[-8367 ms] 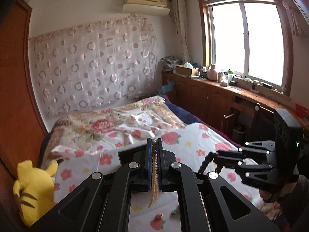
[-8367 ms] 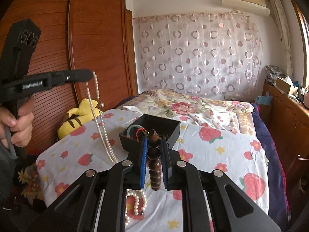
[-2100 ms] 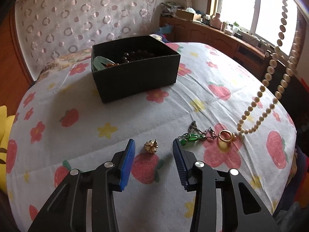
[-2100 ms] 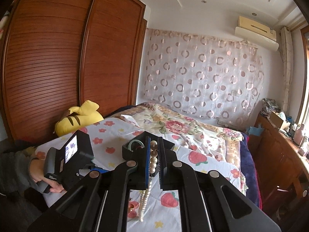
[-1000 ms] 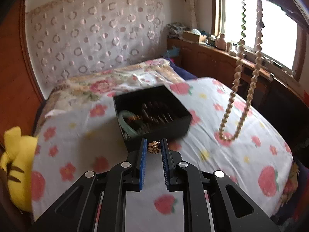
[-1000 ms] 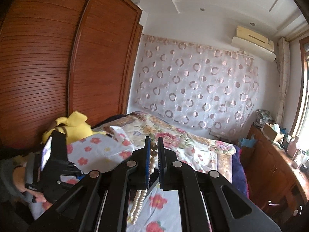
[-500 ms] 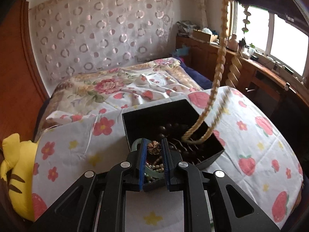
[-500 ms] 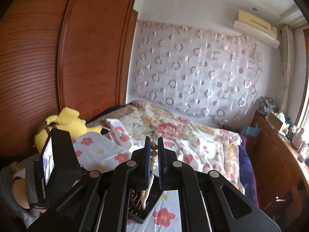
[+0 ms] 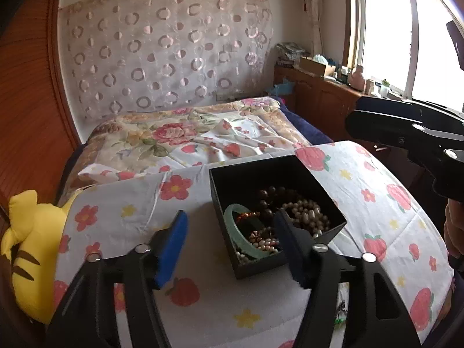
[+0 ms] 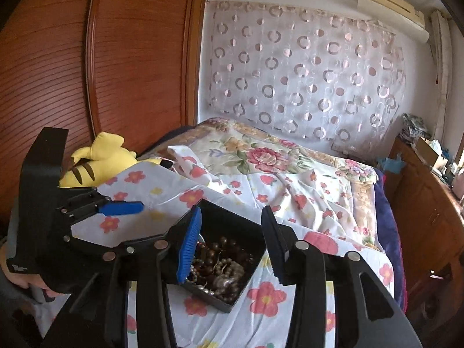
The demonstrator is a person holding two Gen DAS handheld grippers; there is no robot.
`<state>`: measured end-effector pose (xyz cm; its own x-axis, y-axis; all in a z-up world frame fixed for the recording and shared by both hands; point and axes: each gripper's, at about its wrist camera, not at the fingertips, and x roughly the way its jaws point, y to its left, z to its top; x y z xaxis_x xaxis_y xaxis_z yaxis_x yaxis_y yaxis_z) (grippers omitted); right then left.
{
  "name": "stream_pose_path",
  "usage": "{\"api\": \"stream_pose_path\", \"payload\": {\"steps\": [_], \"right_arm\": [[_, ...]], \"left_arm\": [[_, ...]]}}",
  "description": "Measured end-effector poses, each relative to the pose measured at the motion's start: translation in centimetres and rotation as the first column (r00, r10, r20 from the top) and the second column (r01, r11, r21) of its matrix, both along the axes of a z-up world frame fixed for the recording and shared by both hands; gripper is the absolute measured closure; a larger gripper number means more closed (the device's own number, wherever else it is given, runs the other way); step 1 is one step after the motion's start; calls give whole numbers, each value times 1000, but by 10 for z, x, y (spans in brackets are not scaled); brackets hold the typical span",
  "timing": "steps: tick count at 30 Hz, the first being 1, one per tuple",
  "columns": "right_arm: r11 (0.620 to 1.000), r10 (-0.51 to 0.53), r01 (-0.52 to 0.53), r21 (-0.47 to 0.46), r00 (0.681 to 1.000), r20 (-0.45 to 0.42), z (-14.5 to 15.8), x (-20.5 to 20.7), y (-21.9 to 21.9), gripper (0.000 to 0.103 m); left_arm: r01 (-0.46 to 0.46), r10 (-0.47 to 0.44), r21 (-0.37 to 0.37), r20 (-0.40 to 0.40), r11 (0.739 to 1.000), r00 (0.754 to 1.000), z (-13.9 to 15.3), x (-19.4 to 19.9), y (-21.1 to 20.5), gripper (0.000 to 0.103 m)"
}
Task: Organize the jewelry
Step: 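Lower the brooch and pearl necklace into the black box, opening both grippers, then grasp the green pendant chain with the left gripper while the right grasps the gold ring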
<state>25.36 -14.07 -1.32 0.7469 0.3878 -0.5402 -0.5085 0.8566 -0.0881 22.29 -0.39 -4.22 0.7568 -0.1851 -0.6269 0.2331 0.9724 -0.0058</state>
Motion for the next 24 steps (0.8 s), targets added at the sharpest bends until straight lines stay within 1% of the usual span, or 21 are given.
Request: {"api": "stream_pose_path", "payload": {"steps": [1,3,4,5,6,8,11,14,17,20,24], "right_arm": [[1000,6,-6,4,1000,1,1,-5,-1,57],[1000,19,-19,9,1000,-8,-1,-15,-5,57],[1000,23,-23,9,1000,-12,-2,-20,-8,57],[999,31,-31,10,999,-20,-6,-28,-11,57],[999,39,-38,13,999,-27,-8,-34,-15,57],[998,64,-63,13,996,-57,-21,-51,-22,58],[996,87,-88,-2,991,-105,-44,-71,-30,58],[994,100,-106,-29,981,-166,-74,-88,-35,62],[992,104,-118,-50,969,-224,-97,-99,-37,62],[988,114,-136,-66,957,-267,-116,-109,-36,62],[984,116,-150,-91,947,-299,-132,-114,-35,63]], "left_arm": [[0,0,-1,2,1000,1000,0,-3,2,41],[2,-2,-2,3,1000,1000,-1,-6,3,34],[5,-5,-3,7,1000,1000,-1,-10,3,33],[9,-9,-3,11,1000,1000,-1,-14,4,32],[12,-12,-2,13,1000,1000,-3,-18,3,28],[22,-22,-4,18,1000,1000,-6,-28,2,24],[39,-39,-11,13,999,999,-15,-42,-1,23],[54,-54,-6,-2,999,999,-26,-57,-6,23],[70,-70,-2,-18,998,997,-36,-69,-11,22],[90,-90,0,-39,996,995,-44,-75,-15,22],[110,-109,6,-71,994,991,-54,-80,-20,22]]}}
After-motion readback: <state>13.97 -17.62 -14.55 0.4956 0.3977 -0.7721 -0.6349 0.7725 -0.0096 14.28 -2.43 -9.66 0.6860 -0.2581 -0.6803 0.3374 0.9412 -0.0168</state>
